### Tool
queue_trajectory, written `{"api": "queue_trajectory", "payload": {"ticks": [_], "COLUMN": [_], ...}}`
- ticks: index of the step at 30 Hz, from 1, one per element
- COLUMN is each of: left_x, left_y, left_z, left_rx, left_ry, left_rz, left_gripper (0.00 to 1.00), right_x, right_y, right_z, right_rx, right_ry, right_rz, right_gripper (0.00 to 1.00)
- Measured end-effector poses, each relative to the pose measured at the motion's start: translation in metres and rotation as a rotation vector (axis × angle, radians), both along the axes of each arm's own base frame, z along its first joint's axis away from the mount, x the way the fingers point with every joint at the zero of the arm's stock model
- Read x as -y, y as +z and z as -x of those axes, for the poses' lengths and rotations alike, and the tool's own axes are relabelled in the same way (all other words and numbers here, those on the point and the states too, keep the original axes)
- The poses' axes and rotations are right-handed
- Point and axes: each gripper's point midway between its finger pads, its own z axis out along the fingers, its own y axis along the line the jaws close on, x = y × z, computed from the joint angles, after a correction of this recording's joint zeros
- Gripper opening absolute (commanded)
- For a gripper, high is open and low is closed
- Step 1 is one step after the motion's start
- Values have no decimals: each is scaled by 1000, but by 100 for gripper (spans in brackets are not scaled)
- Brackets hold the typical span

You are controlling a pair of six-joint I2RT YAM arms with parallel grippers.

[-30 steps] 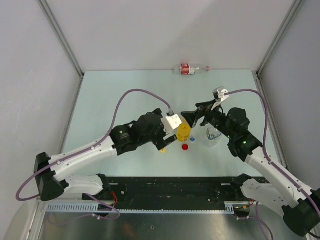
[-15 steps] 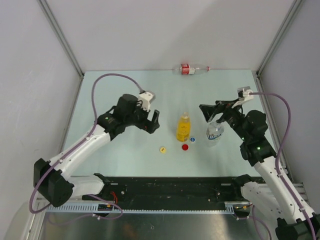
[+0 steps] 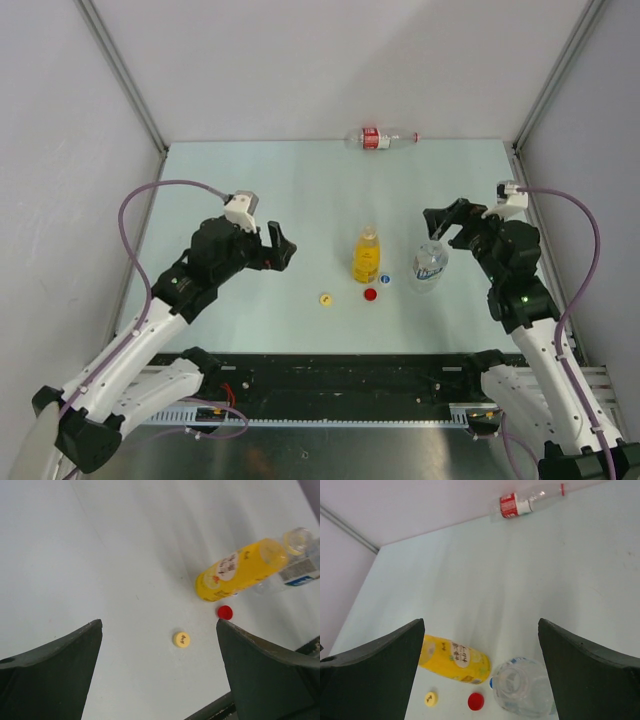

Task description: Unscrew the bottle caps

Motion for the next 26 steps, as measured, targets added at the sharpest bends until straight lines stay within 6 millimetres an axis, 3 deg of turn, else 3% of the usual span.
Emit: {"api": "queue_trajectory", "payload": {"ticks": [5, 11, 20, 26], "left_x": [-8, -21, -58, -72], "left_y": [-29, -32, 3, 25], "left_z": [-8, -16, -19, -11], "left_rx": [-64, -50, 135, 317], "left_ry": [81, 161, 324, 328], "left_rz": [-34, -71, -54, -15], "left_gripper": [99, 99, 100, 99], "right_x": [12, 23, 65, 100], "right_y": [-8, -13, -27, -69], "right_z": [0, 2, -4, 1], "right_rx": [-35, -54, -90, -84], "right_ry": [-51, -96, -316, -495], "right_rz": [8, 16, 50, 70], "right_gripper": [99, 99, 99, 98]}}
